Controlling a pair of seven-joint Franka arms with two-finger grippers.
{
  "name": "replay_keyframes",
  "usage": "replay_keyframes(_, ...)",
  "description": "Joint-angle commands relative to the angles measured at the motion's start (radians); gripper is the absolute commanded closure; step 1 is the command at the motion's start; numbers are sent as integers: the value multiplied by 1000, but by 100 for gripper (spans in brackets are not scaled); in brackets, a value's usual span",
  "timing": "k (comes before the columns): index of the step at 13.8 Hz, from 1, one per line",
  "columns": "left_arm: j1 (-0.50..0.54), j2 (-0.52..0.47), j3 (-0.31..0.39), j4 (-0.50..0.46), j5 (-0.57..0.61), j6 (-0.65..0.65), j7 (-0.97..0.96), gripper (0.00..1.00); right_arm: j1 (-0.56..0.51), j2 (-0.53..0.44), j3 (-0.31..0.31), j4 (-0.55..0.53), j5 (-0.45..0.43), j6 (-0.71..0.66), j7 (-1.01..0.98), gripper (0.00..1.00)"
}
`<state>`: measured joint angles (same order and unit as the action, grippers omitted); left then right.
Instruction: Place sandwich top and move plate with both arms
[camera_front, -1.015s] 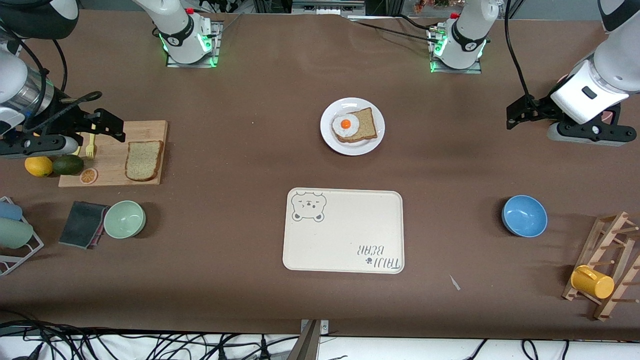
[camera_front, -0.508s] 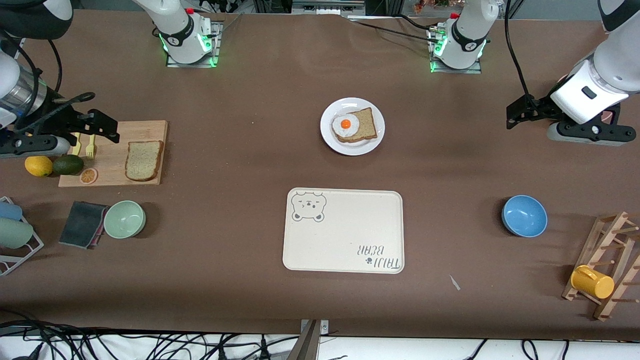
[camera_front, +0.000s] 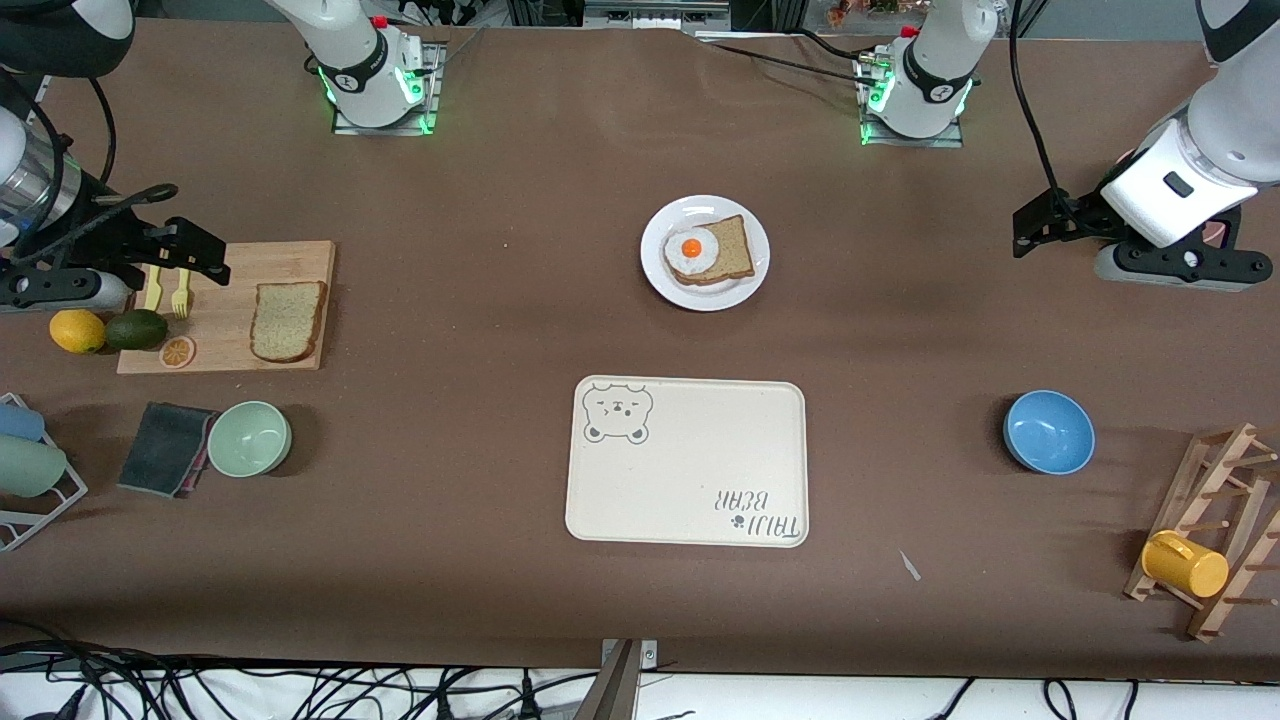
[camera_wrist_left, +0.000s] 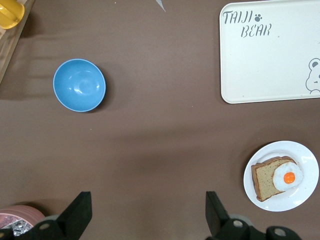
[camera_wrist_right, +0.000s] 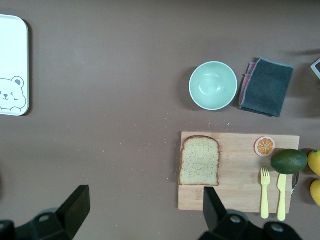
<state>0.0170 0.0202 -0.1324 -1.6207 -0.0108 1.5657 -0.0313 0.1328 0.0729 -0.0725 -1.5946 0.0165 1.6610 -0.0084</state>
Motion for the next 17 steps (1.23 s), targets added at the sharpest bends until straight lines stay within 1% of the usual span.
replay_keyframes(1,-8,9,5,27,18,-24,19,0,1,-24,-3,-16,-10,-7,-8,0)
replay_keyframes(17,-5,7,10,31,20,-33,21,0,1,-16,0,-30,-12,-1,-10,0)
